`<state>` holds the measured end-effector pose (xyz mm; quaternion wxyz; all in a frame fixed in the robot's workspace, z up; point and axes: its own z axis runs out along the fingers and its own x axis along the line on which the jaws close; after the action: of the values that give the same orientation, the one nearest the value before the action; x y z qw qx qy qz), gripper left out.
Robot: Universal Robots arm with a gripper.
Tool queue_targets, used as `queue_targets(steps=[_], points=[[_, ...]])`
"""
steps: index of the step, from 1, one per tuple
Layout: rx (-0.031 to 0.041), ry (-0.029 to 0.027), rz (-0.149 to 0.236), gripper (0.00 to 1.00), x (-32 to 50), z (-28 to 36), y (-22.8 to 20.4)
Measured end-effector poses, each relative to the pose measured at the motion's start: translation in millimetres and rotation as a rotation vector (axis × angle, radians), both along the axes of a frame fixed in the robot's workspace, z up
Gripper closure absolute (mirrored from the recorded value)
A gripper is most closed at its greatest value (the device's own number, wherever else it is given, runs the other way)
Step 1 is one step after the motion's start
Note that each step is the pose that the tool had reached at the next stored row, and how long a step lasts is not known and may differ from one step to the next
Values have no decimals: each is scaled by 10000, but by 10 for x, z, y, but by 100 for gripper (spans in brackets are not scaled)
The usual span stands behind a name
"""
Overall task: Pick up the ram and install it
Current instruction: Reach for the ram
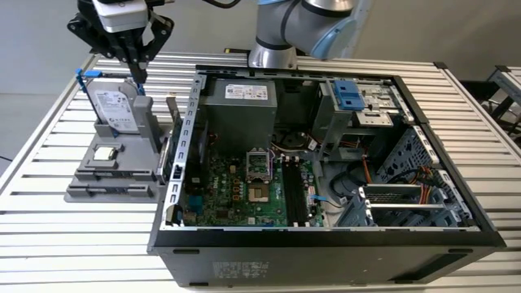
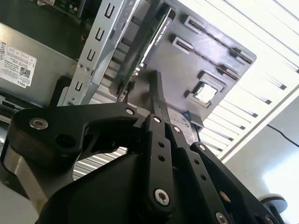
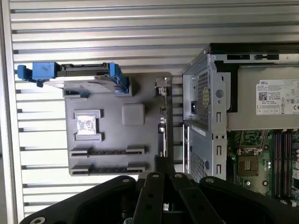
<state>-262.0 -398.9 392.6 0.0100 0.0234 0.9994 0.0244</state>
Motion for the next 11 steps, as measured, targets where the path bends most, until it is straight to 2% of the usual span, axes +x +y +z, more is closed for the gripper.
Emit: queue_targets(steps=[11], points=[[0, 0, 55, 100, -331, 0, 0]])
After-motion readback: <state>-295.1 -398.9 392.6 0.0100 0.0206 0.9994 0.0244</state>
